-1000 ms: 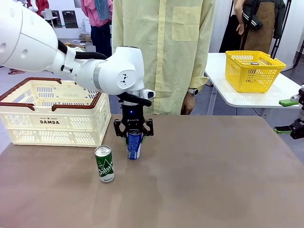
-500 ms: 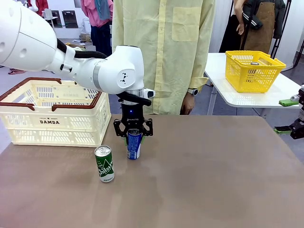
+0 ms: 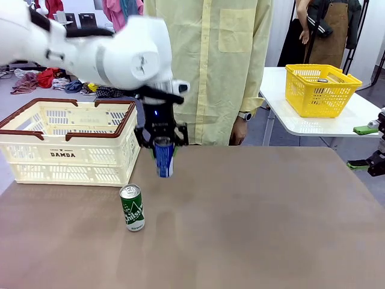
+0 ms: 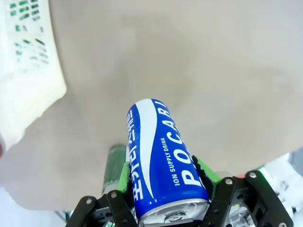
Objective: Place the drinks into the Shopping basket.
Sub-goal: Pick up one drink and place it into the Shopping basket.
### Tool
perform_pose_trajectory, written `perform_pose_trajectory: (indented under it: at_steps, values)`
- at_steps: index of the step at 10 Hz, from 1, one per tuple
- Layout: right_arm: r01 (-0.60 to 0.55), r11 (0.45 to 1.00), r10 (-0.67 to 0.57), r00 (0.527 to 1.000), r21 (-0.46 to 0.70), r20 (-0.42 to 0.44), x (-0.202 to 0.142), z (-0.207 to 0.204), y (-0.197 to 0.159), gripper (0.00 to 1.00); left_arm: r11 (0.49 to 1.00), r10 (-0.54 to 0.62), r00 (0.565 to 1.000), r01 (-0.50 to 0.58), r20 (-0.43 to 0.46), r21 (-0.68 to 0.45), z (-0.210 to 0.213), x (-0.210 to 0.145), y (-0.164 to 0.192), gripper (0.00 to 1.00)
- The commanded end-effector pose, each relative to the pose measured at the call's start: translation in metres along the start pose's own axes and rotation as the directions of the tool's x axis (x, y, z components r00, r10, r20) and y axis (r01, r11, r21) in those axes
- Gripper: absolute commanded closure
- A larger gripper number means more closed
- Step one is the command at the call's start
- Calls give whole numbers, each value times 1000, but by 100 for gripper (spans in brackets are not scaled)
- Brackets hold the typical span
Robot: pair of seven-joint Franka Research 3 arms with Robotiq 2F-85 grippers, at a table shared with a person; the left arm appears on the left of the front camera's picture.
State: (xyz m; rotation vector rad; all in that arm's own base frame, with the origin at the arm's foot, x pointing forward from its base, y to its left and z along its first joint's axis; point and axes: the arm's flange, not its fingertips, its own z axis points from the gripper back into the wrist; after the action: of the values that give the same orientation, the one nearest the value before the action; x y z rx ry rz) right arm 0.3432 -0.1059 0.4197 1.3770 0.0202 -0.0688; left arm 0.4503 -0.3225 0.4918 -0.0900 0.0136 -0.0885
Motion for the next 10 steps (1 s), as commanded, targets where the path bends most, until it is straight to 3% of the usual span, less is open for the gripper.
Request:
perform_pose_trajectory:
  at_steps: [1,2,4,5,10]
  values:
    - [3,1000,-3,1000,-10,-14,-1,4,2,0,998,-38,999,38,-11,-41,46,-18,14,100]
    - [3,1000,-3,1000,-10,-14,-1,4,2,0,997,-62,998,61,-23,-51,62,-24,19,100]
    - [3,1000,-3,1000,-10,-14,-1,4,2,0,997,79,997,-80,-2,-5,77,-29,35,100]
    - [3,1000,-3,1000,-10,-14,-1,4,2,0,999,-29,1000,29,1,-29,72,-31,16,100]
    - [3,1000,-3,1000,-10,-14,-1,4,2,0,1000,-23,1000,23,-14,-18,66,-32,13,100]
